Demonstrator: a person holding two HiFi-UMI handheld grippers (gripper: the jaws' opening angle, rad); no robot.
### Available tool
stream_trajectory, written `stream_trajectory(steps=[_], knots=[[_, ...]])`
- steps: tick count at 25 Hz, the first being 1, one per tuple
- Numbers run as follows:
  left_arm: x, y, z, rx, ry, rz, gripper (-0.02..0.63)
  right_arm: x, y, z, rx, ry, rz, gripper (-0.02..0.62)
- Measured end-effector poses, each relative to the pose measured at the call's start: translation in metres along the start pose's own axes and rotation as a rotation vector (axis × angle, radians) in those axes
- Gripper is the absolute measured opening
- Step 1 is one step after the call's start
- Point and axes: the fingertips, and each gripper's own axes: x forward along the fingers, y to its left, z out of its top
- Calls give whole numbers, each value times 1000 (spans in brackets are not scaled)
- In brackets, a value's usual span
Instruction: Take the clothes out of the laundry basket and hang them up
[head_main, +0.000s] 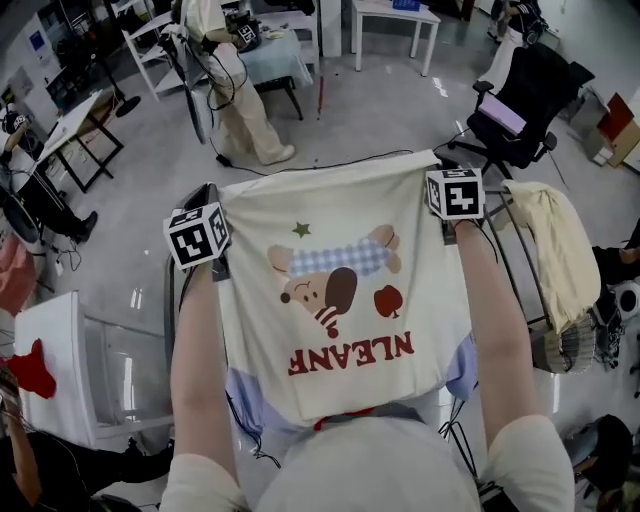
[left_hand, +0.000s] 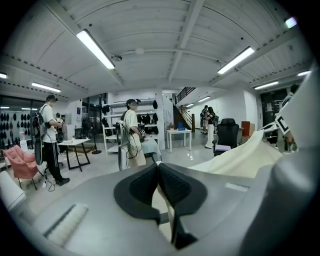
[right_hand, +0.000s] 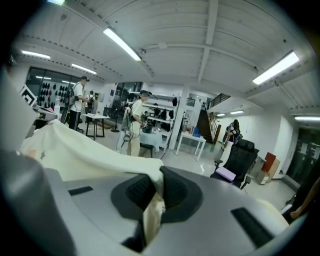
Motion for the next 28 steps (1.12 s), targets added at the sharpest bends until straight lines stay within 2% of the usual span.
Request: stream_trajectory(steps=[11,16,20,22,23,24,25,28], knots=[[68,-11,-55,63,154,-61,18,65,3,-57,-24,185,-77,9],[81,-13,-79,97,211,-76,18,75,12,-76,-39,244,-64,11],[83,-17,-84,140,244,-96,18,81,13,-93,-26,312,-35,17],[82,-19,-83,127,254,-123,18,80,13,-99,-17,349,-29,66],[81,-18,-83,113,254,-136,28,79,12,-101,-16,360,-24,90],[79,-16,-83,101,253,-143,156,77,12,-102,-16,368,-14,110],[76,-12,-83,92,253,-144,218,76,12,-103,-15,381,1,142],[66,-5,-81,69,250,-132,279,65,9,-108,-8,424,52,234]])
